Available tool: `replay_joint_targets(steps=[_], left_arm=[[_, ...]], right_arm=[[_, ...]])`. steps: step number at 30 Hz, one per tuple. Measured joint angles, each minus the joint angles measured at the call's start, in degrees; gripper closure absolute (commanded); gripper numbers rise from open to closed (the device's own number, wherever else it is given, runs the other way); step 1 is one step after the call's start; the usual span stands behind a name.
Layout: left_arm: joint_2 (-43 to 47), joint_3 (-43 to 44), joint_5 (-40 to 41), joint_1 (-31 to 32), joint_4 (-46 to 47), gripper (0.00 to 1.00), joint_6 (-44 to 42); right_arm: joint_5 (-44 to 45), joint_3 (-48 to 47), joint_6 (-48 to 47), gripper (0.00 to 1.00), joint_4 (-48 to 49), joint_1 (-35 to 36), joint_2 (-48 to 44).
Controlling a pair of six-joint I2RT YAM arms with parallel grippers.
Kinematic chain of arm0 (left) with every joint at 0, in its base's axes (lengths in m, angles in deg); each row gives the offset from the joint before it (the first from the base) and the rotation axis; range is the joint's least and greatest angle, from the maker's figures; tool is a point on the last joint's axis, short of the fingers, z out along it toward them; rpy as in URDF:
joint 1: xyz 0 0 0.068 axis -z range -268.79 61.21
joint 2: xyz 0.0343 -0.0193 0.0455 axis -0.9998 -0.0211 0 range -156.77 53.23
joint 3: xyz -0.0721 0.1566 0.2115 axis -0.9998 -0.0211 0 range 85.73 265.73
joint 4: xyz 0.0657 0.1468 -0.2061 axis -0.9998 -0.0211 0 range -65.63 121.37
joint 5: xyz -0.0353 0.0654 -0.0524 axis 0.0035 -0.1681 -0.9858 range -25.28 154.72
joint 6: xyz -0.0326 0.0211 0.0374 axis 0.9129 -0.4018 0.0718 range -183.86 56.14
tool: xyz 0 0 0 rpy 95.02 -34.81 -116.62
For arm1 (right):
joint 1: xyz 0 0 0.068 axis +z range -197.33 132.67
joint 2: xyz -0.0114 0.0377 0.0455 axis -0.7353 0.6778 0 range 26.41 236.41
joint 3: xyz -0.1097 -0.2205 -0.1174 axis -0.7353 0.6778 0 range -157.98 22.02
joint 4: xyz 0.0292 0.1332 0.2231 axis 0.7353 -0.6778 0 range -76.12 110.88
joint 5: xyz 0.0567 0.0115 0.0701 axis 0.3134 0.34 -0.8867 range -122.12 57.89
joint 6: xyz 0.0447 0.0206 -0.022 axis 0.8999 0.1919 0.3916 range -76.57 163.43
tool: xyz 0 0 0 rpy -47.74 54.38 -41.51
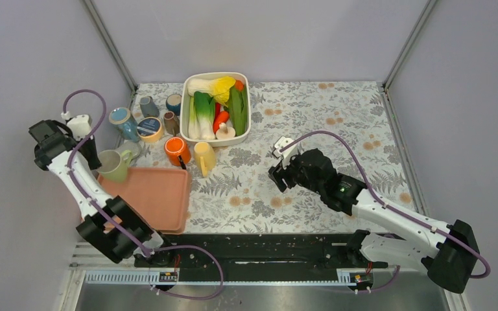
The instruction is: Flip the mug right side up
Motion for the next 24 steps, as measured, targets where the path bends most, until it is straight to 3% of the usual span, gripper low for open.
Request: replay_joint_targets(steps=[6, 16, 22, 24], left_arm=[[-7.7, -0.3, 0.7, -5.6, 7.0, 1.0, -0.5], [-19.1, -0.8, 1.5, -7.2, 16.7, 1.0, 1.7], [-20.7, -2.4, 1.4, -7.0, 20.3, 1.0, 1.8], [-20.7, -2.8, 1.1, -6.9, 21.2, 0.93, 1.8]], right_arm=[[0.7, 1.5, 0.9, 0.3, 0.5, -0.2, 0.0], [0.9, 3.2, 2.3, 0.3, 2.6, -0.3, 0.1], [1.4, 4.0, 2.6, 0.3, 3.0, -0.3, 0.1], [1.6, 4.0, 2.6, 0.29, 3.0, -0.3, 0.1]])
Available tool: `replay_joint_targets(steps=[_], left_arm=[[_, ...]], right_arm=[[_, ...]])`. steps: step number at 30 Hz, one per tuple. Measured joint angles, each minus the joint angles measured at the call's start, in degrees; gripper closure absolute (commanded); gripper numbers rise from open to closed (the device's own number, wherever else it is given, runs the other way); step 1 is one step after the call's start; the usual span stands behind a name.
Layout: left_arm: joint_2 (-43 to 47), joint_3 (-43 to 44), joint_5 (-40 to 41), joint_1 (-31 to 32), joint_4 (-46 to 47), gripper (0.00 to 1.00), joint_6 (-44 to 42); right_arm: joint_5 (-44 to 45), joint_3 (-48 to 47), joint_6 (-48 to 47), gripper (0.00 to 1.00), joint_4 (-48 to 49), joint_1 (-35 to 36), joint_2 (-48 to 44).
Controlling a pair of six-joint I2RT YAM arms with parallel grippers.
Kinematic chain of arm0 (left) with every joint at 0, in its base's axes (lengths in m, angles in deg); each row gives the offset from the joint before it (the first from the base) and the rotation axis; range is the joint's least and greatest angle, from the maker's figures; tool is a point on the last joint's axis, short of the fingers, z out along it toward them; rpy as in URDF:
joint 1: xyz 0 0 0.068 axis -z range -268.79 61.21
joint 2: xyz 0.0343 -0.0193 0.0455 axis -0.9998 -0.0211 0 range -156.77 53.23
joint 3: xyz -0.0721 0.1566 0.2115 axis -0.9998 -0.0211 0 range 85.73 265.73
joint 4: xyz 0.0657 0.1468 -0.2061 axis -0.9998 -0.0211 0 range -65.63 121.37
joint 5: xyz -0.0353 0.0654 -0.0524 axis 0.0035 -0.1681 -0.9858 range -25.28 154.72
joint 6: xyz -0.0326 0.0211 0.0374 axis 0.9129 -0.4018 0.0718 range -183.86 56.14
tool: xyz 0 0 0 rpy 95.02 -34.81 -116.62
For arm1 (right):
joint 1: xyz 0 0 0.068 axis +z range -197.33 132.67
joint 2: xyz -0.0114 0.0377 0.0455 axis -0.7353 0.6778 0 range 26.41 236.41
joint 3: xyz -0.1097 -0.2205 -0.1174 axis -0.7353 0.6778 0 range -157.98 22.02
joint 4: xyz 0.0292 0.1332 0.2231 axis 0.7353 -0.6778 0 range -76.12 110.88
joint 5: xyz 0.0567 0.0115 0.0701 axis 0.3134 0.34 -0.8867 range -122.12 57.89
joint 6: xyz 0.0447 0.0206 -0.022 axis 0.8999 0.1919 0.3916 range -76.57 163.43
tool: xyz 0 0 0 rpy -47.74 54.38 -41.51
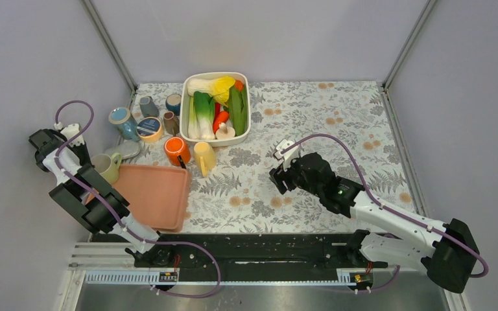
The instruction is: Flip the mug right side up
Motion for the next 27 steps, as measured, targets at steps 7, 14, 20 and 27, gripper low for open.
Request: replay_joint_targets(steps=[7, 14, 20, 27], left_arm=[[0.1, -0.8, -1.4, 0.0, 1.7, 0.64, -1.0], [0.9, -1.0, -3.8, 0.2, 0.5, 0.49, -1.5], [4.6, -0.9, -5.0, 0.1, -3.3, 0.42, -1.5], [12.1, 0.3, -5.6, 5.2, -9.2, 0.34, -2.1]], right_arm=[[0.0, 0.0, 0.0, 0.29, 0.1, 0.0, 0.0], [-0.7, 0.0, 0.0, 0.28, 0.5, 0.0, 0.0], [-1.5, 0.0, 0.0, 0.27, 0.5, 0.0, 0.0], [0.2, 0.0, 1.8, 0.25, 1.2, -0.1, 1.9]])
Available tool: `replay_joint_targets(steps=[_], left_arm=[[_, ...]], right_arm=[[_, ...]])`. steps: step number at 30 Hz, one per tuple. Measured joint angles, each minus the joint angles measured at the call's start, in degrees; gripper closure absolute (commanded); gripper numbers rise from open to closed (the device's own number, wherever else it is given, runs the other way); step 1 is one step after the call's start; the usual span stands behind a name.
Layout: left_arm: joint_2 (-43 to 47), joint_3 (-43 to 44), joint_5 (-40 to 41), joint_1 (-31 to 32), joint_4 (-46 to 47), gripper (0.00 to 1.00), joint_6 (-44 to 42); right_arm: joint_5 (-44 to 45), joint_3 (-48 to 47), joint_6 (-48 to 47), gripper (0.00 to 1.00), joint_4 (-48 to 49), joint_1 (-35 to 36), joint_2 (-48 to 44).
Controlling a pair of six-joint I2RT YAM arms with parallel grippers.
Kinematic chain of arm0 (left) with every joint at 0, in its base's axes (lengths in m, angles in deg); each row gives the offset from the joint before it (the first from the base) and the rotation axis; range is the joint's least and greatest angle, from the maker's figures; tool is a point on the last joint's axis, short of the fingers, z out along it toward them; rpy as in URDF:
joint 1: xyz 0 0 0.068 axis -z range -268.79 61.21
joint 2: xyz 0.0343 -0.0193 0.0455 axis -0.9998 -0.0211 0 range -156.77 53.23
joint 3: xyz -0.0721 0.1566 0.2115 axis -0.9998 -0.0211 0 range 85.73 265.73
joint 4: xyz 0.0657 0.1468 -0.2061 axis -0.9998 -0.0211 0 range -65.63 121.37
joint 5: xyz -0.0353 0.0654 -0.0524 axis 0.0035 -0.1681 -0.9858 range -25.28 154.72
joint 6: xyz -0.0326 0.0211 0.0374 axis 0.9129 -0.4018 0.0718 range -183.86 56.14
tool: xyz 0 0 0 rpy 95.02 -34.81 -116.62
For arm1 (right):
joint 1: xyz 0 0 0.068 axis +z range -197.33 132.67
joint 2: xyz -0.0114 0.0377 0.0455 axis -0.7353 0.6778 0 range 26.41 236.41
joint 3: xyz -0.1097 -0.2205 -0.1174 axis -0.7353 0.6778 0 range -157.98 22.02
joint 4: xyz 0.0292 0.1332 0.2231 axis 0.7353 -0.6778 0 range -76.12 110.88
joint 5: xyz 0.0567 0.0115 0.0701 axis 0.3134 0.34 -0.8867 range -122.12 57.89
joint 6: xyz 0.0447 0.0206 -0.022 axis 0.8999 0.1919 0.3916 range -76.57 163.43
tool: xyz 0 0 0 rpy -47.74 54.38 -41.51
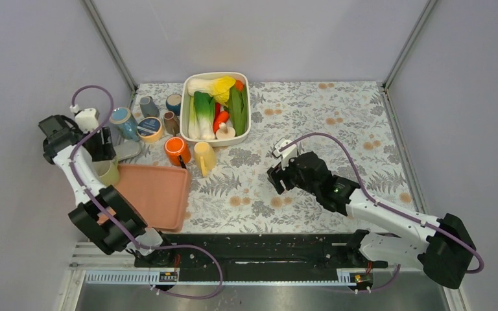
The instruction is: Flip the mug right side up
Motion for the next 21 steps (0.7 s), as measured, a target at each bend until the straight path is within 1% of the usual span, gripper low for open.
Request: replay_joint_targets(steps=[4, 7, 10, 13, 14, 16, 18, 21], left_arm=[[4.3, 1.1, -0.2, 7.6, -3.0, 0.33, 0.5], [7.8, 1.3, 0.2, 15.1, -5.2, 0.31, 2.3], [11.8, 0.6, 0.6, 26.3, -6.4, 0.31, 4.9], [14.7, -2.0, 1.7, 40.8, -6.1, 0.31, 8.1], [14.9, -3.2, 1.9, 46.2, -5.8, 0.31, 9.5], [13.6, -5.8, 3.2, 54.6, -5.1, 0.31, 12.2], [10.7, -7.9, 5.1, 58.6, -4.4, 0.3, 14.9], [5.9, -10.4, 8.3, 60.5, -2.0, 0.3, 18.8]], right_arm=[[1.4, 0.0, 1.6, 0.24, 0.0, -0.3, 1.6], [2.9, 0.0, 2.5, 0.24, 0.0, -0.5, 1.9], [4.5, 0.0, 3.6, 0.24, 0.1, -0.7, 1.9], [5.9, 0.2, 5.0, 0.24, 1.3, -0.7, 1.9], [6.0, 0.4, 5.4, 0.24, 1.9, -0.7, 1.9], [6.4, 1.0, 6.2, 0.24, 2.7, -0.7, 1.8], [6.9, 2.0, 7.0, 0.24, 3.6, -0.7, 1.6], [7.4, 4.3, 8.1, 0.24, 5.0, -0.7, 0.2]])
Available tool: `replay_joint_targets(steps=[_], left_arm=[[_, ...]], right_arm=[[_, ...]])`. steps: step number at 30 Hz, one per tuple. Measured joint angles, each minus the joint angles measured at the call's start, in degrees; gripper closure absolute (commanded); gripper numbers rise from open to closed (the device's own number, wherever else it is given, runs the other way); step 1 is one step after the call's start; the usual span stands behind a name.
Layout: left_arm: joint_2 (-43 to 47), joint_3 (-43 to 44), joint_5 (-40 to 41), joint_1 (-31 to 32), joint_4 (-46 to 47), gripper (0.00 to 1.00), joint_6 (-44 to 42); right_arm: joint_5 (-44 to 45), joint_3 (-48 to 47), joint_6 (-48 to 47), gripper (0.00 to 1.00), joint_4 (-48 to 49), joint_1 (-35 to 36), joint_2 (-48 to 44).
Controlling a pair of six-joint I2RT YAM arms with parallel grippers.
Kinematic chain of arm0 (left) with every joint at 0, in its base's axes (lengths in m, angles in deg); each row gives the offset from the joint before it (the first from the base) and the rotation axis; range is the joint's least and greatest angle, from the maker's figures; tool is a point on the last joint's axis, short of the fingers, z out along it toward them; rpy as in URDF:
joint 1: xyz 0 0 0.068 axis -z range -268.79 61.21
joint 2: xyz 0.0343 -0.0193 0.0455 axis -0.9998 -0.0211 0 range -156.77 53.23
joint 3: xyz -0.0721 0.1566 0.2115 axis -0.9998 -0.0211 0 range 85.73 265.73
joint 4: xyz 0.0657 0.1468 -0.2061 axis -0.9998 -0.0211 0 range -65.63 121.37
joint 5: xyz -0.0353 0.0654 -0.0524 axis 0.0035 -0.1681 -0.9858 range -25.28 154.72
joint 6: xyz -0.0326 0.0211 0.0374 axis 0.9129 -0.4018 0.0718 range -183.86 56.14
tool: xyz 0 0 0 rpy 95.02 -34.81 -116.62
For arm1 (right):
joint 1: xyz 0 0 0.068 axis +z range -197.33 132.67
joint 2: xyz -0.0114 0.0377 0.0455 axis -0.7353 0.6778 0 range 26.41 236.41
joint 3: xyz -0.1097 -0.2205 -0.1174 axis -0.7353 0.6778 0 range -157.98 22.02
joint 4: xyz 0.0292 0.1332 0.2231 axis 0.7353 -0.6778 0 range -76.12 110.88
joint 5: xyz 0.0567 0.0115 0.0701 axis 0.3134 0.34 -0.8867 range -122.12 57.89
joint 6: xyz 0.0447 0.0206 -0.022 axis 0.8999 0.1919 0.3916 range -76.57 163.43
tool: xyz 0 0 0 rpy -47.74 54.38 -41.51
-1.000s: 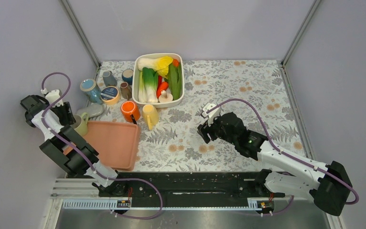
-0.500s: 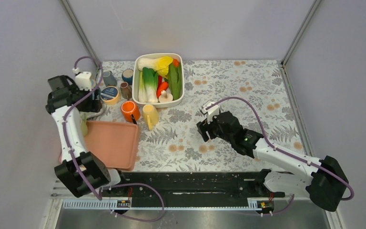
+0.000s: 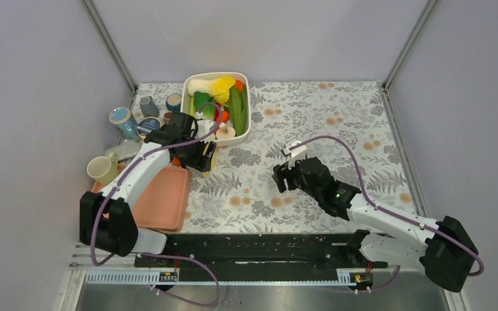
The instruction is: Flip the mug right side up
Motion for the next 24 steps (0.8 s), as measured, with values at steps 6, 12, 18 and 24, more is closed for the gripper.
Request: replay_joint_targets(steps=[6, 12, 18, 24], left_arm=[[-5.0, -2.0, 6.1, 0.2, 6.6, 0.44, 6.3], [-12.0, -1.8, 8.0, 0.2, 10.9, 0.55, 9.2], [-15.2, -1.9, 8.5, 0.2, 12.3, 0.59, 9.9], [-15.2, -1.9, 8.5, 0.2, 13.1, 1.0, 10.3]], right_arm=[[0.5, 4.1, 1.7, 0.24, 3.4, 0.0, -4.3], [2.5, 6.9, 2.4, 0.24, 7.1, 0.0, -7.5], [3.4, 8.1, 2.3, 0.23, 9.0, 0.0, -9.6], [3.3, 8.1, 2.3, 0.23, 10.5, 0.0, -9.3]])
